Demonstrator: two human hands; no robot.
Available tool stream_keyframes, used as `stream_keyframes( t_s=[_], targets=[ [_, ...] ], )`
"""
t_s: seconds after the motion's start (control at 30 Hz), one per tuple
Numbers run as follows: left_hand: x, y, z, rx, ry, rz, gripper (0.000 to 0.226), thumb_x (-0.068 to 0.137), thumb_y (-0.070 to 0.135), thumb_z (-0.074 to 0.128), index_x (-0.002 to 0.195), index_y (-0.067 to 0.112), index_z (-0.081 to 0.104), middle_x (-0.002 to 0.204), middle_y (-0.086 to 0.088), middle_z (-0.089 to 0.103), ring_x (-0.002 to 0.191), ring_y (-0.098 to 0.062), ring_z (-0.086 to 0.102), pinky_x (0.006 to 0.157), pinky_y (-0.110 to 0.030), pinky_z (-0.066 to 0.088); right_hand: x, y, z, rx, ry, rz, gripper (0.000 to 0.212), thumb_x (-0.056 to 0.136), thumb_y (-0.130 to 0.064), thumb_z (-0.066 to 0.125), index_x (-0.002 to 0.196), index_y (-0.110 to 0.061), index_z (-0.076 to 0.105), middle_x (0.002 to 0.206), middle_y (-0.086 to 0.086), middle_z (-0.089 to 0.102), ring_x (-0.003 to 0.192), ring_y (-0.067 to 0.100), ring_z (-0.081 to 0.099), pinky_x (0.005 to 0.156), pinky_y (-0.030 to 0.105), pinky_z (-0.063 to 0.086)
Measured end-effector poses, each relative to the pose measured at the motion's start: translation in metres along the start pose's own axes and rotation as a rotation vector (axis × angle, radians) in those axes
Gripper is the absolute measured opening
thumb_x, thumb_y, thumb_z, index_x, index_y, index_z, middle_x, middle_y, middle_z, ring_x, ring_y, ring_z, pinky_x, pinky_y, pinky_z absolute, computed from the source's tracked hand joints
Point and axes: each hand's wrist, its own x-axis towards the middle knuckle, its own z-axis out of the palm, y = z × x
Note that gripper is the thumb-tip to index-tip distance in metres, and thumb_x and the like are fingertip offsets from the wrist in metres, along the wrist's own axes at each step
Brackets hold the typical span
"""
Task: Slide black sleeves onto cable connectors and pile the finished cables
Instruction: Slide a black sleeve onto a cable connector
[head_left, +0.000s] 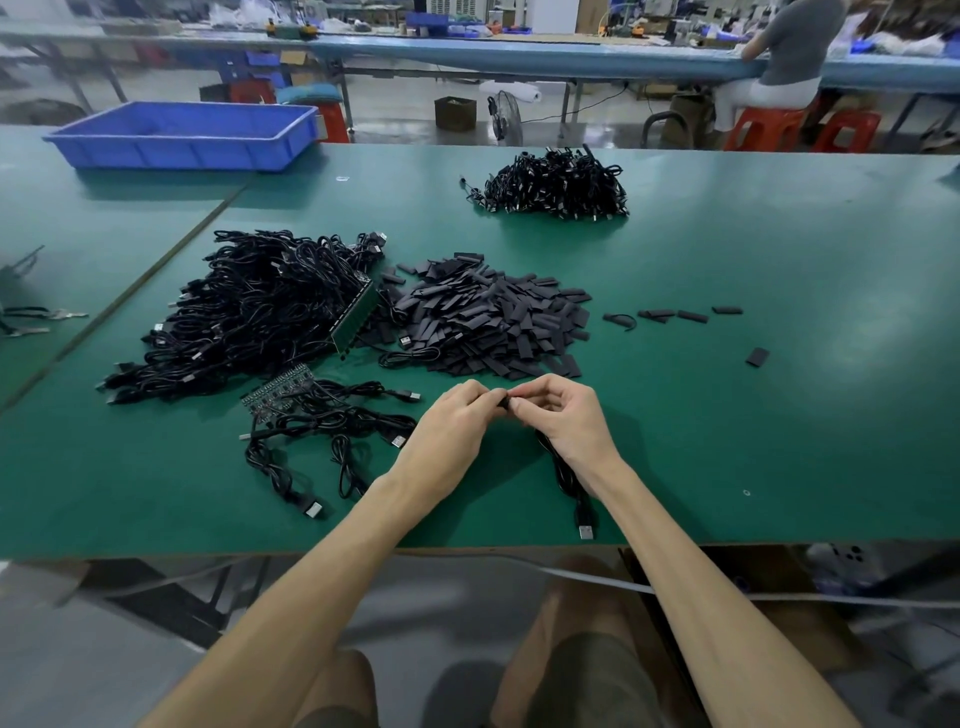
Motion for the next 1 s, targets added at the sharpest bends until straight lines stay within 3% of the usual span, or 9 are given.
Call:
stream_keyframes(
  t_s=[0.2,0.4,0.47,0.63,0.83,1.0],
  targets=[
    [0.0028,-0.0003,-0.0032,-0.037,-0.001,-0.116,0.026,0.101,0.013,0.06,0.125,0.008,0.069,0.103,-0.01,0.066,0.092,-0.03,0.063,0.081,-0.04,0.05,-0.0012,-0.0012,0.0008,0.034,-0.014,-0.019,0.009,0.094,-0.012,0.075,0.102,-0.012,0.079,0.091,0.002,0.08,0.084,0.016,0.074,0.082,0.024,0.059],
    [0.0021,0.0044,-0.0059,-0.139,0.018,-0.276,0.032,0.102,0.018,0.058,0.131,0.007,0.066,0.113,-0.009,0.066,0.103,-0.026,0.061,0.083,-0.013,0.027,-0.0025,0.0004,0.0019,0.049,0.02,-0.008,0.01,0.094,-0.009,0.074,0.102,-0.013,0.077,0.091,0.002,0.08,0.081,0.015,0.076,0.079,0.021,0.057],
    [0.0015,0.005,-0.0067,-0.14,0.003,-0.275,0.033,0.103,0.018,0.058,0.132,0.006,0.065,0.115,-0.01,0.065,0.104,-0.027,0.061,0.085,-0.016,0.032,-0.0027,0.0007,0.0023,0.061,0.03,-0.008,0.009,0.093,-0.009,0.076,0.101,-0.012,0.076,0.09,0.003,0.08,0.082,0.017,0.076,0.08,0.022,0.058],
    [0.0002,0.0058,-0.0083,-0.085,-0.042,-0.2,0.032,0.101,0.013,0.061,0.131,0.002,0.065,0.11,-0.015,0.065,0.1,-0.032,0.062,0.086,-0.042,0.051,-0.0028,0.0019,0.0009,0.062,0.025,-0.02,0.009,0.09,-0.008,0.079,0.097,-0.013,0.078,0.089,0.002,0.08,0.084,0.017,0.077,0.081,0.023,0.059],
    [-0.0008,0.0074,-0.0087,0.008,-0.051,-0.096,0.03,0.096,0.005,0.066,0.126,0.002,0.067,0.099,-0.012,0.064,0.089,-0.029,0.063,0.076,-0.043,0.055,-0.002,0.0021,0.0001,0.087,-0.003,-0.017,0.012,0.087,-0.004,0.08,0.096,-0.013,0.08,0.093,0.004,0.081,0.092,0.02,0.077,0.091,0.032,0.06],
    [-0.0001,0.0081,-0.0092,-0.041,-0.042,-0.118,0.03,0.099,0.008,0.063,0.128,0.002,0.066,0.102,-0.011,0.064,0.094,-0.029,0.062,0.081,-0.042,0.053,-0.0018,0.0026,-0.0004,0.073,-0.009,-0.023,0.011,0.088,-0.007,0.08,0.095,-0.015,0.081,0.094,0.003,0.08,0.094,0.02,0.077,0.093,0.035,0.06]
  ],
)
